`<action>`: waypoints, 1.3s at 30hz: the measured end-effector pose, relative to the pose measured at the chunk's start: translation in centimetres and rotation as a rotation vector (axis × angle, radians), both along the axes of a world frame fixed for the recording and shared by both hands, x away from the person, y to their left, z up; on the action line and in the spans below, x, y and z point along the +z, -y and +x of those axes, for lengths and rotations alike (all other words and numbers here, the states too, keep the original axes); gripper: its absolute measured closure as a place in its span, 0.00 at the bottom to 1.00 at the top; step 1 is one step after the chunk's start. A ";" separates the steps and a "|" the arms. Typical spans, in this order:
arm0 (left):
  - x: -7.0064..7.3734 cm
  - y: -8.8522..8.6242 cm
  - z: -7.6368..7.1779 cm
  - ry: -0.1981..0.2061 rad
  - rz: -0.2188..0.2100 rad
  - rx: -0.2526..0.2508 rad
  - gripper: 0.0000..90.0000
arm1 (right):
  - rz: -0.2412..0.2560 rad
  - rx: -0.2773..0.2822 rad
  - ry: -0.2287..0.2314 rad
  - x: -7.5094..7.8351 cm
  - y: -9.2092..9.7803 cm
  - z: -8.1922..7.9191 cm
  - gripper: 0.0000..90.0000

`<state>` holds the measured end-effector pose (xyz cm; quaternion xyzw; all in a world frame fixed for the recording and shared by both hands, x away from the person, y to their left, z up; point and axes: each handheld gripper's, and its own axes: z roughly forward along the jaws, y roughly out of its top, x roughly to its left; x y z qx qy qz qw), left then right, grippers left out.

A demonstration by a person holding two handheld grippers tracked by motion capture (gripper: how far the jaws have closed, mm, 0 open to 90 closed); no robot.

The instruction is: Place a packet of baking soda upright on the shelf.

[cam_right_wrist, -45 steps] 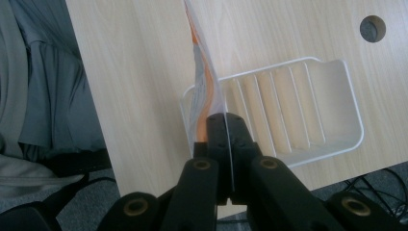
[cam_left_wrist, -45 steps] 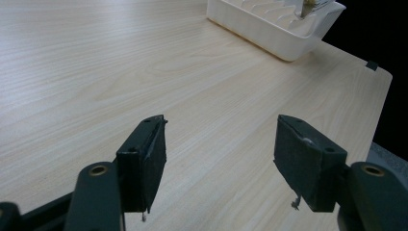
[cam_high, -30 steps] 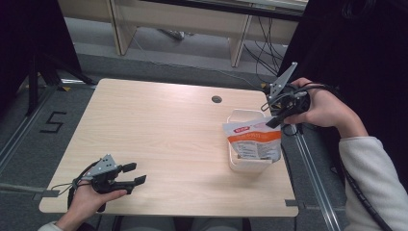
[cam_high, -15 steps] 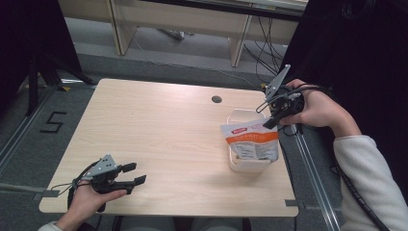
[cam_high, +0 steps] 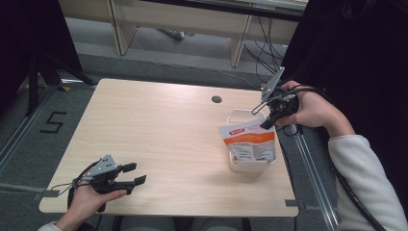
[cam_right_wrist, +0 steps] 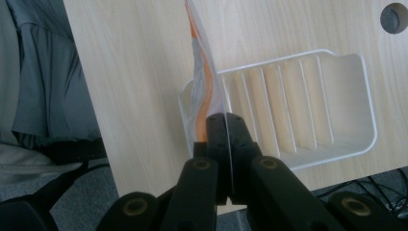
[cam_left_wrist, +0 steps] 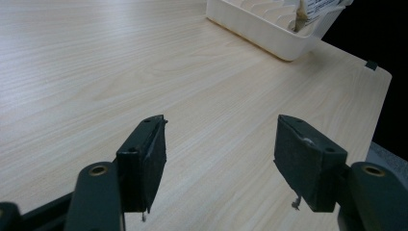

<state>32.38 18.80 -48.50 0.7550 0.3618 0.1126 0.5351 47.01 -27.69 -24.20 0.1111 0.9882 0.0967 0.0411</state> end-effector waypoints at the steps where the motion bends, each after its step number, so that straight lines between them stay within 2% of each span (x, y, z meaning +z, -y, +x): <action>1: 0.0 0.0 0.0 0.000 0.000 0.000 0.39 | 0.000 0.000 0.000 -0.1 0.0 0.0 1.00; 8: 0.0 0.1 0.0 -0.007 -0.005 0.004 0.39 | -0.008 -0.011 0.017 -0.6 -0.1 0.2 1.00; 21: 0.0 0.0 -0.1 -0.006 -0.006 0.005 0.39 | -0.023 0.010 0.028 -1.1 0.0 0.5 1.00; 39: 0.0 0.0 0.0 -0.001 -0.002 0.003 0.39 | -0.022 0.011 0.015 -1.6 0.4 0.6 1.00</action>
